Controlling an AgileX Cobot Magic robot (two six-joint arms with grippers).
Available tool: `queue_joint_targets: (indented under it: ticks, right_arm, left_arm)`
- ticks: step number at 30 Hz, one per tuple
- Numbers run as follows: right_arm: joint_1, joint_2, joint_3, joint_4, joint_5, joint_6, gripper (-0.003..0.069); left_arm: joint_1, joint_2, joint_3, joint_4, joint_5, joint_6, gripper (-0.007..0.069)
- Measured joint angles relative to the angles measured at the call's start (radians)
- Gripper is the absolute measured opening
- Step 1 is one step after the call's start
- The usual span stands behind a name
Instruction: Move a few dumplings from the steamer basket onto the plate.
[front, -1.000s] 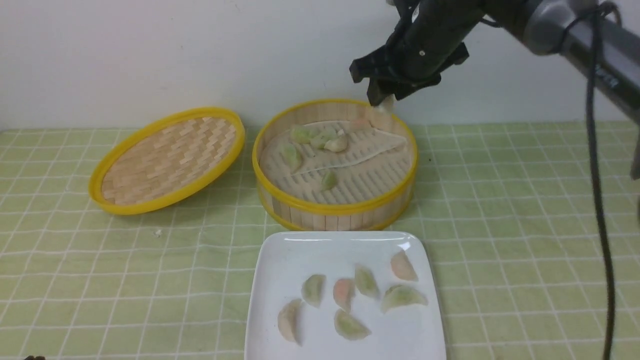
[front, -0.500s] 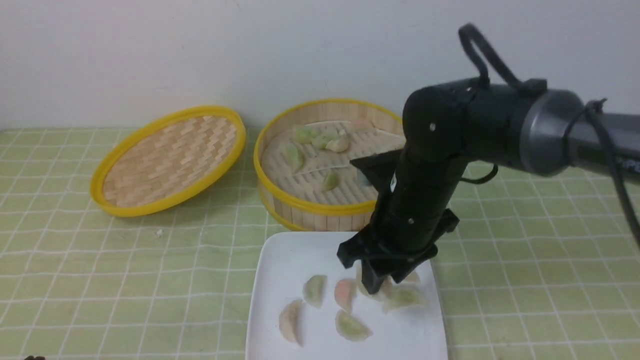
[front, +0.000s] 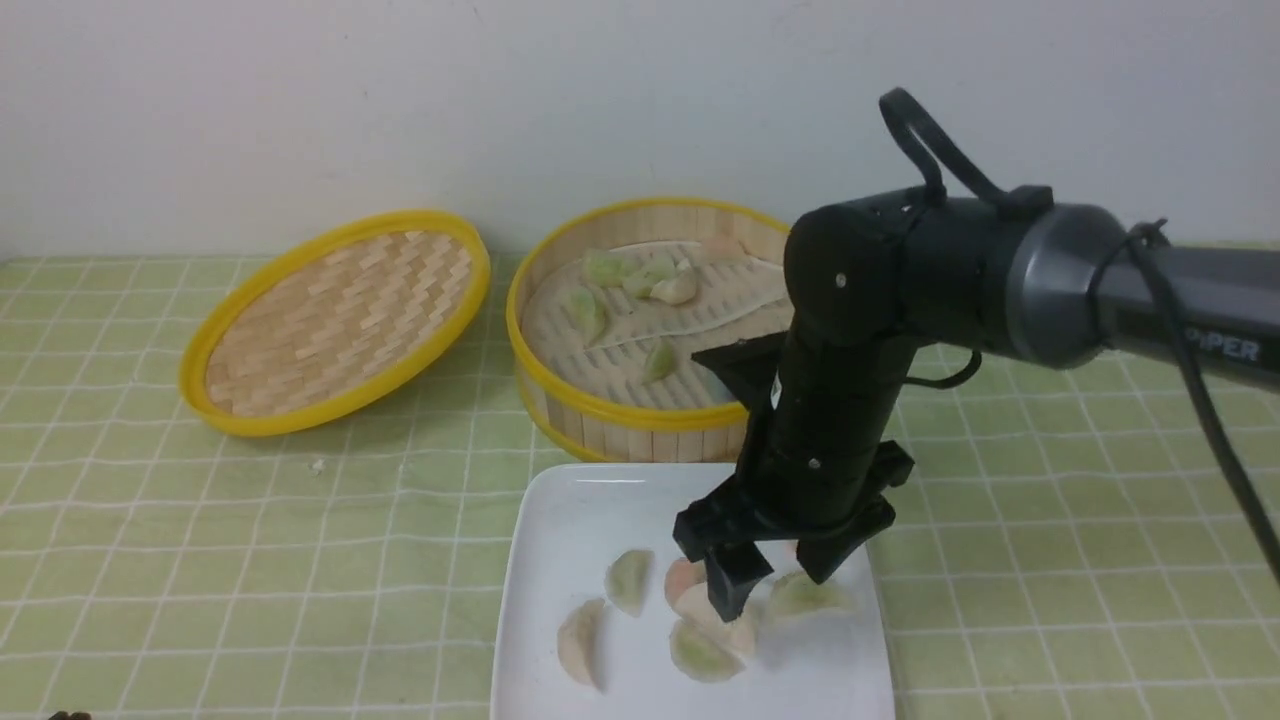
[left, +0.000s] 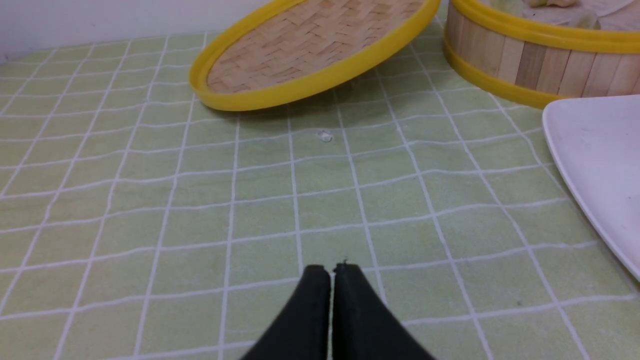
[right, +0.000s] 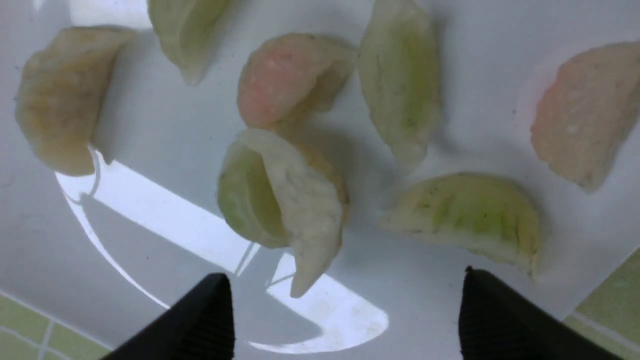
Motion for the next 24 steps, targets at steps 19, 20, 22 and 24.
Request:
queue_joint_targets:
  ticks: [19,20,22,24]
  right_arm:
    - [0.000,-0.991,0.156,-0.262,-0.138,0.171,-0.0013]
    - [0.000,-1.030,0.185,-0.267,-0.167,0.178,-0.0013]
    - [0.000,-1.157,0.293,-0.279,-0.274,0.202,-0.0015]
    - [0.000,-1.273,0.417,-0.281,-0.371,0.214,-0.0015]
  left_arm:
    - [0.000,0.000,0.000,0.000,0.000,0.000,-0.0006]
    - [0.000,0.000,0.000,0.000,0.000,0.000,-0.0006]
    - [0.000,0.000,0.000,0.000,0.000,0.000,-0.0006]
    - [0.000,0.000,0.000,0.000,0.000,0.000,-0.0006]
